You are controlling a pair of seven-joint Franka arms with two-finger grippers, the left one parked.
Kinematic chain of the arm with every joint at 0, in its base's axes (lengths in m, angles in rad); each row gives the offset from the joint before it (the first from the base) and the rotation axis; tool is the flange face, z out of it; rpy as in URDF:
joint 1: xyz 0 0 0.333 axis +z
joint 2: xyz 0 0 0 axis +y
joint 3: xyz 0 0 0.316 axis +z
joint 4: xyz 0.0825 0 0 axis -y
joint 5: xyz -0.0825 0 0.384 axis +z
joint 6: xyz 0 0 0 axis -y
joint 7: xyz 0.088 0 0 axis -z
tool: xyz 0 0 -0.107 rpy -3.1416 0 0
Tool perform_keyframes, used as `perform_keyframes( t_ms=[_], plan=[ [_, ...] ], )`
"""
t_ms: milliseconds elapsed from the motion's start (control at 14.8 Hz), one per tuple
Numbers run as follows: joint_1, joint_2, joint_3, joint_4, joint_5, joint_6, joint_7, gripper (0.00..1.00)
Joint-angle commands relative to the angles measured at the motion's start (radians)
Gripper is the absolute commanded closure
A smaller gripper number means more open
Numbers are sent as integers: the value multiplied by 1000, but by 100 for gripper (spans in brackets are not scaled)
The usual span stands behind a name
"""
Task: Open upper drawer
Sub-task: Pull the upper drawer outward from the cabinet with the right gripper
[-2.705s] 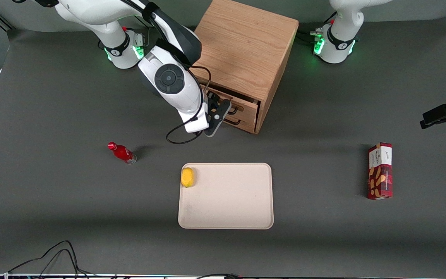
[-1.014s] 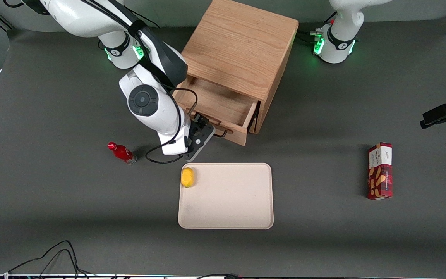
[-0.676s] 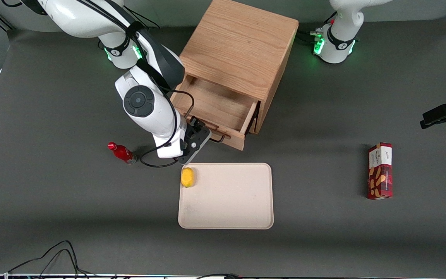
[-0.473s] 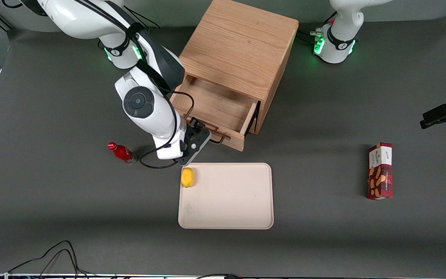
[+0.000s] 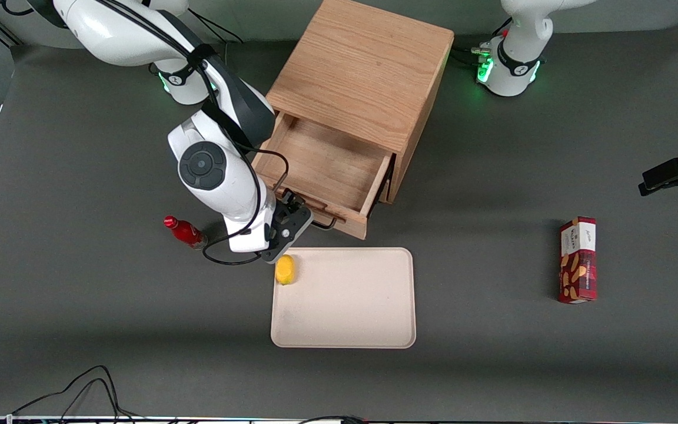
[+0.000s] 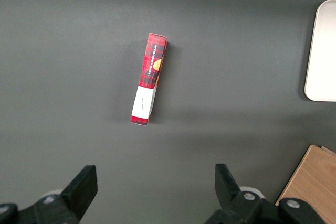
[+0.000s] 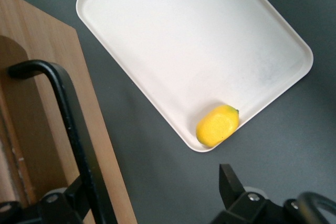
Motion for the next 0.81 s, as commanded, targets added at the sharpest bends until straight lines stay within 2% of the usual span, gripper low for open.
perform_keyframes(
  t_ms=[0, 744],
  plan=[
    [0, 39, -14, 60, -26, -6, -13, 0],
    [-9, 62, -39, 105, -27, -6, -16, 0]
  ],
)
